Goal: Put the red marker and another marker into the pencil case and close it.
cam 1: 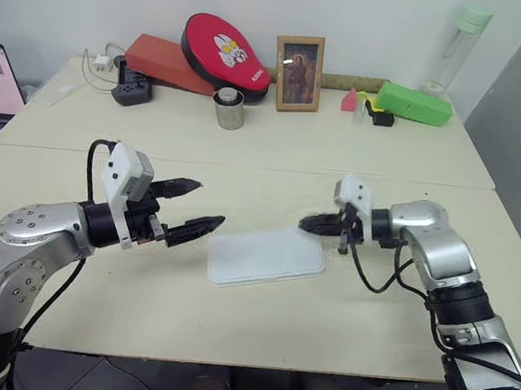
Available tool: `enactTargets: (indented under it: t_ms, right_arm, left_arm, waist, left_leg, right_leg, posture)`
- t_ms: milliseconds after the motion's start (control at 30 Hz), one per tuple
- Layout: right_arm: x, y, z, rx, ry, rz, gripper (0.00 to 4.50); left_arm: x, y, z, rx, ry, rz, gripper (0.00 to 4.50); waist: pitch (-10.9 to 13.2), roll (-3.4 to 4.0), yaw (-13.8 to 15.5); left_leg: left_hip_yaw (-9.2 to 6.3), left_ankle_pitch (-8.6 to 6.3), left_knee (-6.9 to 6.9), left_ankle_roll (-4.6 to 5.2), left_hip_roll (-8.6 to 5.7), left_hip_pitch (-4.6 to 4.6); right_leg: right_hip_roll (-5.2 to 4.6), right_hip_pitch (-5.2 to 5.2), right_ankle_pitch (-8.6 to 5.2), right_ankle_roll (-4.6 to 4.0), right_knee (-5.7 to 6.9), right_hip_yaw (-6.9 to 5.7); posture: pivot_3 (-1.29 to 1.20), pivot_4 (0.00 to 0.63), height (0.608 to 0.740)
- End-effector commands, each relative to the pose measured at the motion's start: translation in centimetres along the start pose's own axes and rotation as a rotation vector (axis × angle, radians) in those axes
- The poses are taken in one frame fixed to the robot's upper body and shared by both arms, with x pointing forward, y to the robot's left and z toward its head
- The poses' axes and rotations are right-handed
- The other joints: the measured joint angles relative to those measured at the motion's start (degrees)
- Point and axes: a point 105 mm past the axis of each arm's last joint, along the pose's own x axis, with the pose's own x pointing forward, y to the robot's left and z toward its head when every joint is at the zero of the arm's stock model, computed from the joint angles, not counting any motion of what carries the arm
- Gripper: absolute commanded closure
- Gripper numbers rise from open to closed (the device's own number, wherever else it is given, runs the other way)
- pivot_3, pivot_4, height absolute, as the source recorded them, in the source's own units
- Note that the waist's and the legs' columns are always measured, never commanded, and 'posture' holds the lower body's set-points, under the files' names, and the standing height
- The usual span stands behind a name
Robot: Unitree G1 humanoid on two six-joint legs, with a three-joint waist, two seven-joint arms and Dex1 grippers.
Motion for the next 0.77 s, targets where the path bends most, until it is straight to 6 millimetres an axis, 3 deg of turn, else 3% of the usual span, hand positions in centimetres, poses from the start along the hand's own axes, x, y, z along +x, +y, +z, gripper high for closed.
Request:
enactTargets:
  t_ms: [33,200,467,767]
  right_arm:
    - [-4.0,-2.8,1.0,0.080,-0.071,-0.186,3.14]
    - [-7.7,-4.2,-0.1,0.132,-0.046,-0.328,2.01]
    - [-8.4,-3.4,-0.6,0.149,-0.028,-0.347,0.07]
    - [-8.3,-2.9,-1.1,0.177,-0.035,-0.365,0.07]
  left_arm:
    - [-1.7,3.8,-1.0,0.037,0.028,0.183,0.00]
    - [-3.8,7.4,-1.7,0.050,0.042,0.311,0.00]
    - [-3.4,7.7,-2.2,0.053,0.043,0.294,0.00]
    - [-2.6,6.9,-3.2,0.022,0.052,0.257,0.00]
  waist:
    - [0.00,0.00,-0.01]
    - [0.00,0.00,0.04]
    - [0.00,0.00,-0.09]
    - [0.00,0.00,-0.12]
  left_leg:
    - [0.02,0.00,0.00,0.00,-0.02,-0.04]
    - [-0.01,0.00,0.00,0.01,0.02,-0.22]
    - [0.03,0.00,0.01,0.01,0.02,-0.28]
    - [0.06,0.00,0.03,0.01,0.01,-0.27]
  right_leg:
    - [-0.01,-0.05,0.00,0.00,-0.01,0.01]
    - [-0.01,-0.18,0.00,-0.01,-0.02,-0.04]
    - [-0.05,-0.22,0.03,-0.01,-0.02,-0.04]
    - [-0.06,-0.22,0.04,0.01,0.00,-0.02]
  posture:
    - [0.00,0.150,0.740]
    - [0.00,0.150,0.740]
    - [0.00,0.150,0.740]
    - [0.00,0.150,0.740]
